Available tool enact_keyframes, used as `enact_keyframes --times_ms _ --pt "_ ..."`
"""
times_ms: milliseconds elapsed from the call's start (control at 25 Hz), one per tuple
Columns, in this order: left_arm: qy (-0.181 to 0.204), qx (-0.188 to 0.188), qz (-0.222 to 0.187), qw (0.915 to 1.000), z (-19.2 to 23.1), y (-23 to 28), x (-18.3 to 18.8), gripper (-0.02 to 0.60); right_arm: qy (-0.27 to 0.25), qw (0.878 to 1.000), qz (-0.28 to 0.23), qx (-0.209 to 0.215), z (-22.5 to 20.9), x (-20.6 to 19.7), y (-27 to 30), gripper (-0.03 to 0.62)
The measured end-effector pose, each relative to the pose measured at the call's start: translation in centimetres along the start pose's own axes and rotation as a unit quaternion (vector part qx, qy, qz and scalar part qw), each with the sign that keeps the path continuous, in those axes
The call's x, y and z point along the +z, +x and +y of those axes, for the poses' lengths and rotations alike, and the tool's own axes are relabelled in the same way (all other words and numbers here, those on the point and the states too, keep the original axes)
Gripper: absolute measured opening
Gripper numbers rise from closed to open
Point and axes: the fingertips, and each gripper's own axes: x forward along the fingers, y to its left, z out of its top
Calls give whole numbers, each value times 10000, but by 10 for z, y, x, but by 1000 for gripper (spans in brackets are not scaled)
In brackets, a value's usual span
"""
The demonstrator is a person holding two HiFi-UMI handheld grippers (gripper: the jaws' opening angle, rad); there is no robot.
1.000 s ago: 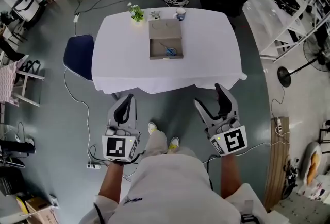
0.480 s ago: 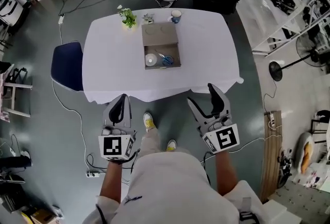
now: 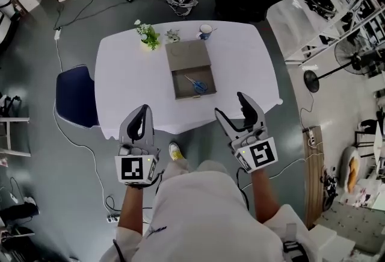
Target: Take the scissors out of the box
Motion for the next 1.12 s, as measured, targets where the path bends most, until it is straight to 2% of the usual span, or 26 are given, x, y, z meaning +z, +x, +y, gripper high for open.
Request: enact_keyframes --times_ms 200,560,800,960,1120 --pt "-125 -150 98 9998 23 16 -19 0 -34 9995 286 -120 5 -11 27 293" --pt "-263 -302 108 9991 36 28 -31 0 -128 9976 636 -252 1 -31 55 277" --pt "-277 -305 19 9992 39 40 -19 0 -363 9946 972 -20 1 -53 77 250" --pt "-179 -273 191 9993 48 49 -31 0 -371 9910 1284 91 -3 -80 96 235" --pt "-248 -250 203 9992 50 68 -24 0 -454 9868 1538 215 -12 -95 114 221"
